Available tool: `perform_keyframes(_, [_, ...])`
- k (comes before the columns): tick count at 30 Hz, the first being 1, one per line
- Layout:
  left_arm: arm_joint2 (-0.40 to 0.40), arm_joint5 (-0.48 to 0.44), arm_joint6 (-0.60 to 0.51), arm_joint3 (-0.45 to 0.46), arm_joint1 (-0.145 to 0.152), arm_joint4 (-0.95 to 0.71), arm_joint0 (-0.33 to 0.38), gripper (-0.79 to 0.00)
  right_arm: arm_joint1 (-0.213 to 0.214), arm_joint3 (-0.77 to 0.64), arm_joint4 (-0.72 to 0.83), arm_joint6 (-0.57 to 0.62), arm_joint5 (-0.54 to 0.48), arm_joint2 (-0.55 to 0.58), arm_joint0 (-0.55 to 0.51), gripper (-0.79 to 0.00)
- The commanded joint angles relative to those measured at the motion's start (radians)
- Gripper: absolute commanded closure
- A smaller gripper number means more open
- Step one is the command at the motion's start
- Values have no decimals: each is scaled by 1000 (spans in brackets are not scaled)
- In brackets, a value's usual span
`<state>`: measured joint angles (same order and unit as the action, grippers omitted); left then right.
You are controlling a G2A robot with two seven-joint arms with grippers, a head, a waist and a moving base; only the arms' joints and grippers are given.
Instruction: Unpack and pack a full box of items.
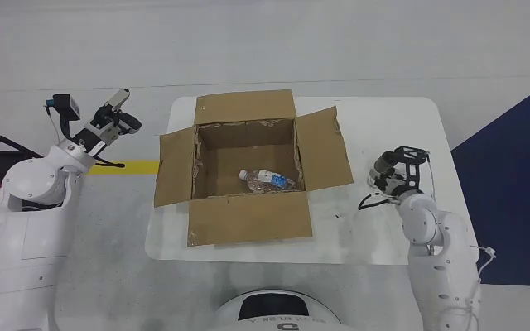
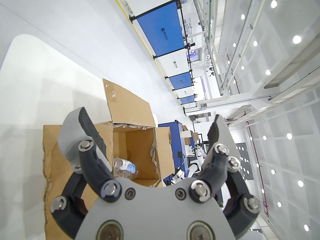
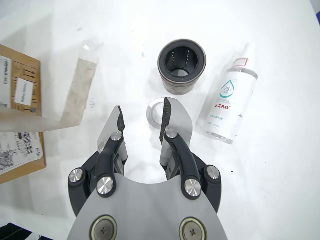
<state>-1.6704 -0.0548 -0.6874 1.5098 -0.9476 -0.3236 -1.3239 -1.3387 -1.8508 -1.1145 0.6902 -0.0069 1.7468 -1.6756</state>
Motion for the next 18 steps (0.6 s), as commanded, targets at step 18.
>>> perform_keyframes(18, [0,0,0,0,0,0,0,-785,15,-174,5,-338,-517,-174,20,-385])
